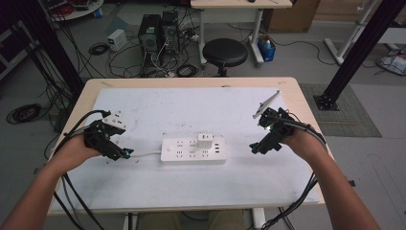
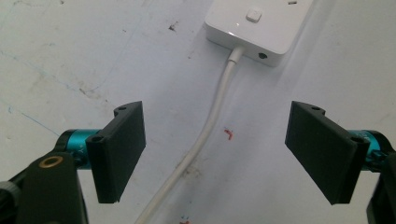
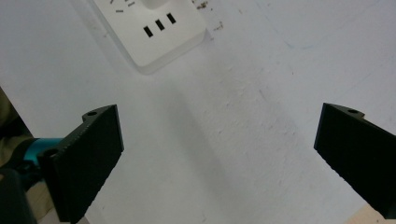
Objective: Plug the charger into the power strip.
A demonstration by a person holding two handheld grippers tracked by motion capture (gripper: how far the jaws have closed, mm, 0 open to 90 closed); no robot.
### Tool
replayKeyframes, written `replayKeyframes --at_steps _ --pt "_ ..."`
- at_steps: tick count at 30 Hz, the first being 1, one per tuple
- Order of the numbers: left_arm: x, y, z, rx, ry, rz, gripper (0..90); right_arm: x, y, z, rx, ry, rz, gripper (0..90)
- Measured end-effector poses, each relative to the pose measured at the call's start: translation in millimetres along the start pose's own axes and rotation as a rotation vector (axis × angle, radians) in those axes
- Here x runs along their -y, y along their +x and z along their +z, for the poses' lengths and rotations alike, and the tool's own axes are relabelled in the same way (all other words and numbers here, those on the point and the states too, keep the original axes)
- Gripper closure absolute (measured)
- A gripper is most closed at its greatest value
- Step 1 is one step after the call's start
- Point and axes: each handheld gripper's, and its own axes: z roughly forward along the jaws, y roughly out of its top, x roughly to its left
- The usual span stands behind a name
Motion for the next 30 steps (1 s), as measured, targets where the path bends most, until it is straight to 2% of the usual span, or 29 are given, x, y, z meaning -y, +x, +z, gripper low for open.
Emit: replayKeyframes --at_steps 4,6,15,19,21,24,30 --pt "0.8 0.1 -0.5 -0.003 0.000 -0.002 20.2 6.6 -0.6 1.2 0.003 0.004 0.016 0.7" --pt "1.6 0.4 -0.8 -0.009 0.001 -0.007 20.2 8.2 0.2 2.2 0.016 0.003 0.001 0.7" --pt "6.9 -0.2 -0.7 -0.015 0.008 -0.022 20.2 11.1 0.6 8.8 0.009 -0.008 0.015 0.7" --pt "7.6 -0.2 0.7 -0.016 0.006 -0.033 20.2 13.6 -1.6 10.6 0.009 -0.020 0.028 0.7" --pt "7.0 0.9 1.0 -0.016 0.015 -0.020 20.2 15.3 -2.5 11.7 0.005 -0.018 0.036 0.7" --pt "5.6 1.8 2.7 -0.015 0.011 -0.027 20.2 18.5 -4.1 13.6 -0.001 -0.017 0.052 0.7" --pt "4.1 5.9 6.9 -0.018 0.005 -0.034 20.2 25.3 -9.0 16.4 0.010 -0.018 0.082 0.7"
